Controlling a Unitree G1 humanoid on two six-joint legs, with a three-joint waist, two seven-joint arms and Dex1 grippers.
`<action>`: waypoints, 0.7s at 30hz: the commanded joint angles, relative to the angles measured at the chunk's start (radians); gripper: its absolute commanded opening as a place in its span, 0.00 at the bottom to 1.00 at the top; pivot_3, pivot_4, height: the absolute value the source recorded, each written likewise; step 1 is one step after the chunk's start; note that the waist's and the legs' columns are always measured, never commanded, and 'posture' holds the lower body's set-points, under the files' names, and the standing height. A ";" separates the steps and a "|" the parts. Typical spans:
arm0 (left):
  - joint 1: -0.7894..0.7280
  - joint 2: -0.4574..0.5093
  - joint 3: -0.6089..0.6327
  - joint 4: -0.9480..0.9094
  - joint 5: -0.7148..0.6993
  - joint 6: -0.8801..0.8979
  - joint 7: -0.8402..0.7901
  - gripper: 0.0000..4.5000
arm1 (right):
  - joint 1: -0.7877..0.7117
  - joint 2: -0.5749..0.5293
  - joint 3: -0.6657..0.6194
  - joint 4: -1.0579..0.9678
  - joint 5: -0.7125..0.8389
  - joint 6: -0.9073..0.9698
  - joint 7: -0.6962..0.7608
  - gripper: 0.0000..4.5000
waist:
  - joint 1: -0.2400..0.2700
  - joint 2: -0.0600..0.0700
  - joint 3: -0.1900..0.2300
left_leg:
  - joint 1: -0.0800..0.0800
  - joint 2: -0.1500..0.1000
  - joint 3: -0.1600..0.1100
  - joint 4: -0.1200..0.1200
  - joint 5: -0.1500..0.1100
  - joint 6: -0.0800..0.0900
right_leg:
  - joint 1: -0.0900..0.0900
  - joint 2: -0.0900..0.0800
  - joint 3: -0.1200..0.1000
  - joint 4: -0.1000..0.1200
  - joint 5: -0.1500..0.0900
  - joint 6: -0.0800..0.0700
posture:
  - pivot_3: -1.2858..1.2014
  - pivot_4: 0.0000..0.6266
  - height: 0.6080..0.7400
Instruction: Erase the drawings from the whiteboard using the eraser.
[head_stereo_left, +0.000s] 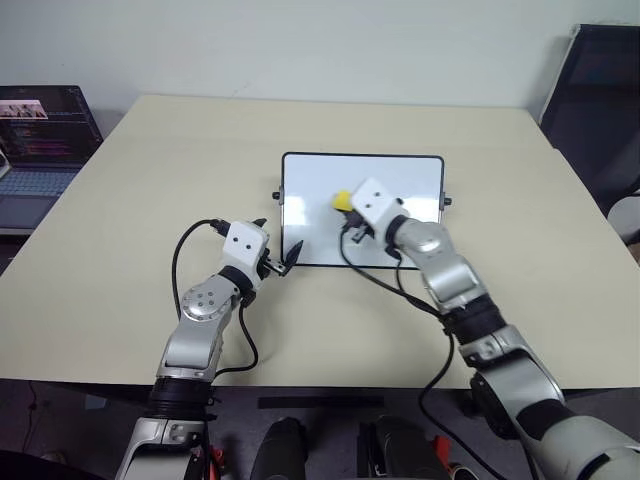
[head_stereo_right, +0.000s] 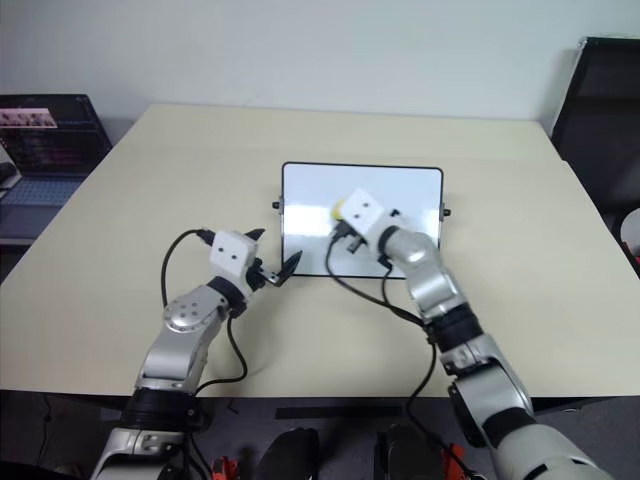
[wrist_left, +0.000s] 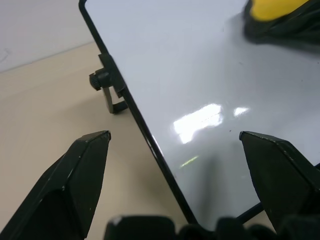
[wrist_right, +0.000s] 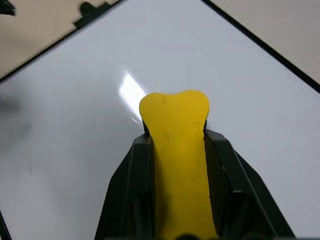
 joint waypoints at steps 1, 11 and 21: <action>-0.015 -0.007 -0.004 -0.053 -0.029 -0.003 -0.026 1.00 | 0.077 -0.007 -0.088 -0.269 0.129 0.170 0.050 0.21 | -0.003 0.000 0.000 | 0.000 0.000 0.000 0.000 0.000 0.000 | 0.000 0.000 0.000 0.000 0.000 0.000 | 0.52 0.24 1.00; -0.072 -0.039 -0.033 -0.003 -0.046 -0.013 -0.083 1.00 | 0.335 -0.071 -0.157 -0.631 0.194 0.413 -0.031 0.21 | -0.003 0.000 0.000 | 0.000 -0.001 0.000 0.002 0.000 0.000 | 0.000 0.001 0.000 0.000 -0.003 0.005 | 0.52 0.24 1.00; -0.280 -0.155 -0.158 0.213 -0.112 -0.083 -0.359 1.00 | 0.381 -0.233 -0.394 -0.651 0.180 0.584 -0.137 0.21 | 0.013 0.000 0.000 | -0.002 -0.007 -0.001 0.003 0.000 0.000 | 0.000 0.001 -0.001 -0.002 -0.003 0.005 | 0.52 0.24 1.00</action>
